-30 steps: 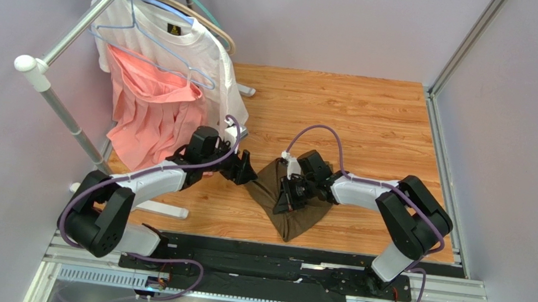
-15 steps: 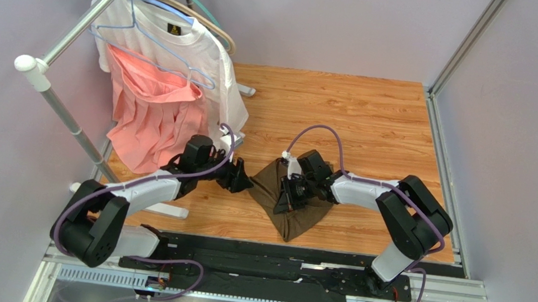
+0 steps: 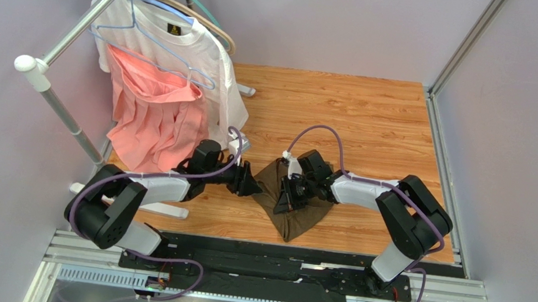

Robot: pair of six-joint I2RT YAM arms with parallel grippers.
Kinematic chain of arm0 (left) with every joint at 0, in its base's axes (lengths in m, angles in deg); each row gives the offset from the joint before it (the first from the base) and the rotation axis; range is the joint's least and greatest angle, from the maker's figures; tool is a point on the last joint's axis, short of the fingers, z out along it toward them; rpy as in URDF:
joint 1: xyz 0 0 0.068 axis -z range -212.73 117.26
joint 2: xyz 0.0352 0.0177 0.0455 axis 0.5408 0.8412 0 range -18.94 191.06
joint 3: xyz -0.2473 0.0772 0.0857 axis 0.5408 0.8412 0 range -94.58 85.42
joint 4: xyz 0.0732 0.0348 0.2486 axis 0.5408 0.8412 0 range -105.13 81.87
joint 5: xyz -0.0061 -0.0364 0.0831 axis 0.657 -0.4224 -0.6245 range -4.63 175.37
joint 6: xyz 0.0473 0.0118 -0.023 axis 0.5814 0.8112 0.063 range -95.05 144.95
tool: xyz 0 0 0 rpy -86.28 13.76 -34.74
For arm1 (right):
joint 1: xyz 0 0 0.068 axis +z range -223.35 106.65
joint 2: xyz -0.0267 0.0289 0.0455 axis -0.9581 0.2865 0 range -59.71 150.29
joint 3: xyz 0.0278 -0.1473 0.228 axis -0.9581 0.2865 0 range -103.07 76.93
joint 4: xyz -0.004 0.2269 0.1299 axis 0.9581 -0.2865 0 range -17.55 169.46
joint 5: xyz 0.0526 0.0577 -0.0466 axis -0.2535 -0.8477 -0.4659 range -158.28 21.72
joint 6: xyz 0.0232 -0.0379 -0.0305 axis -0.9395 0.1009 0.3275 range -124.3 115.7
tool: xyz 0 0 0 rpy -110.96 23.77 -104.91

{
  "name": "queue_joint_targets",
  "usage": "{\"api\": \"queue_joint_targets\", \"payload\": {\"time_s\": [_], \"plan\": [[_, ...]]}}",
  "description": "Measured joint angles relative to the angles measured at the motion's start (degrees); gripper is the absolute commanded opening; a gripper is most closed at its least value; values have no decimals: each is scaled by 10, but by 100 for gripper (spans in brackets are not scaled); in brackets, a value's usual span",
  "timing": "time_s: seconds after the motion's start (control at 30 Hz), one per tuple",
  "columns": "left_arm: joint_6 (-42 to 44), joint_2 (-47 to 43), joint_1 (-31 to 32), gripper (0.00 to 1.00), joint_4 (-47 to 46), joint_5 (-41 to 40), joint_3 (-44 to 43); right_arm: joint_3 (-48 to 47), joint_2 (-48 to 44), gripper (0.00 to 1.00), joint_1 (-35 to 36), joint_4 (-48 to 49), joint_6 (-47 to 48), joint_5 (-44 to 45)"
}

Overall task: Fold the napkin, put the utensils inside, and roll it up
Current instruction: Roll the napkin with the utensil

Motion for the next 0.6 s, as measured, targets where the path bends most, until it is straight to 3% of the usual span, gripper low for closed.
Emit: {"api": "queue_joint_targets", "payload": {"time_s": [0.2,0.43,0.6], "plan": [[-25,9,12,57,-24,-7,0,0,0,0,0,0,-4,1],[-13,-142,12,57,38,-59,-2,0,0,0,-1,-1,-7,1],[-10,-152,16,57,93,-62,-3,0,0,0,-1,-3,-9,1]]}}
